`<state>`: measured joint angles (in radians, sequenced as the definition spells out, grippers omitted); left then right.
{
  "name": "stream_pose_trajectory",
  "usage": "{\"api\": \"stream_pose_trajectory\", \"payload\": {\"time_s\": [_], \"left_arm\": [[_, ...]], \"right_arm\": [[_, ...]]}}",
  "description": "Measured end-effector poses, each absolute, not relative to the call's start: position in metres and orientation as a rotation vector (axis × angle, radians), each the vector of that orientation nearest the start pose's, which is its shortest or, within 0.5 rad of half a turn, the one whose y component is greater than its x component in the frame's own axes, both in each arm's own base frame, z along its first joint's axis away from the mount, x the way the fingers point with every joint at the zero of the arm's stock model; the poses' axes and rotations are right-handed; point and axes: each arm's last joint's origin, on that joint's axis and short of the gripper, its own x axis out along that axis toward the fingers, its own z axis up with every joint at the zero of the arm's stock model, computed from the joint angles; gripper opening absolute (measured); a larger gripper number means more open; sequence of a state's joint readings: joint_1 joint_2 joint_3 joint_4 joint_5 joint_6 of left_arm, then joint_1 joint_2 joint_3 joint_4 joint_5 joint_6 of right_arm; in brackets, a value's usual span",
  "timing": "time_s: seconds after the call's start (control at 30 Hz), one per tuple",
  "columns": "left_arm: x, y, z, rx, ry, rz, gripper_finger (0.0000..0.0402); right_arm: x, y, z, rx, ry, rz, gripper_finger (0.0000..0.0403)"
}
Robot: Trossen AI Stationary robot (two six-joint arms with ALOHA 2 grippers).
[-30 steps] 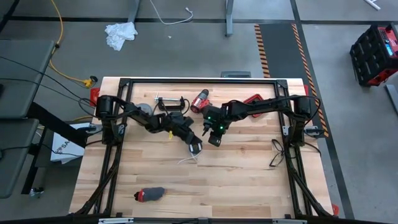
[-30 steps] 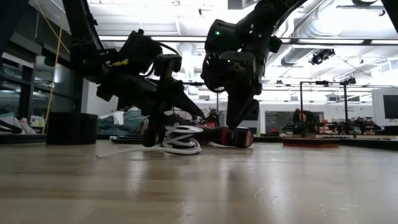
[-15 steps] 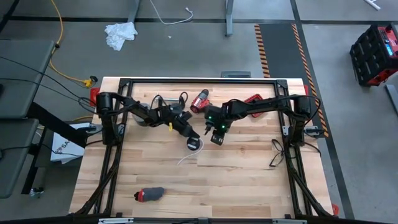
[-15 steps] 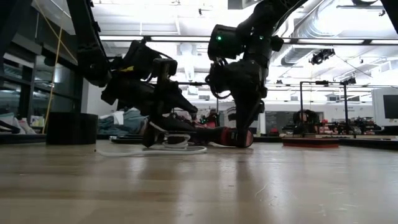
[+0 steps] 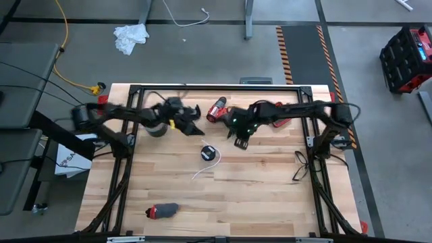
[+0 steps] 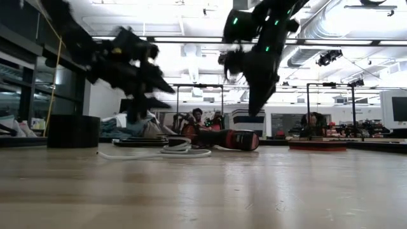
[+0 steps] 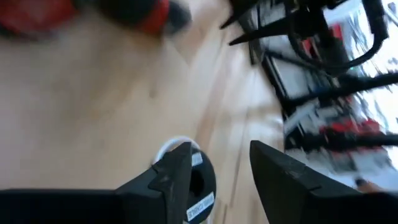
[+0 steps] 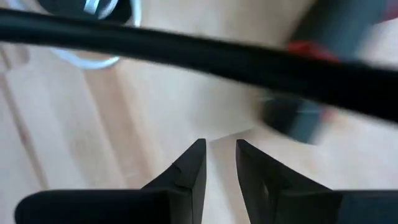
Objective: Coil cords
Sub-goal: Return to Home Position
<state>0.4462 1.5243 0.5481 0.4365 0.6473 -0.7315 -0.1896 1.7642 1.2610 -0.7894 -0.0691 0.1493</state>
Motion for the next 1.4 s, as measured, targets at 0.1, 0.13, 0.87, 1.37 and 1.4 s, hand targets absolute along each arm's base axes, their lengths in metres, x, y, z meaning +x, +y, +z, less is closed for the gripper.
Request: {"api": "stream_pose_trajectory", "payload": {"time_s": [0.1,0.13,0.87,1.37,1.4], "left_arm": [[0.226,0.102,0.178,-0.935,0.417,0.062,0.0152],[0.217,0.1,0.185,-0.915,0.372,0.093,0.0152],[0.12,0.041,0.195,-0.729,-0.245,0.275,0.0003],[0.124,0.033,0.179,-0.482,-0.086,-0.112,0.0],[0.125,0.033,0.179,-0.46,-0.086,-0.11,0.0]], "right_arm": [[0.32,-0.071,0.236,0.278,1.185,-0.315,0.008],[0.314,-0.073,0.247,0.278,1.148,-0.359,0.008],[0.182,-0.018,0.236,0.885,0.029,-0.351,0.0001],[0.218,-0.023,0.184,0.589,0.033,-0.271,0.0],[0.223,-0.023,0.18,0.572,0.026,-0.256,0.0]]}}
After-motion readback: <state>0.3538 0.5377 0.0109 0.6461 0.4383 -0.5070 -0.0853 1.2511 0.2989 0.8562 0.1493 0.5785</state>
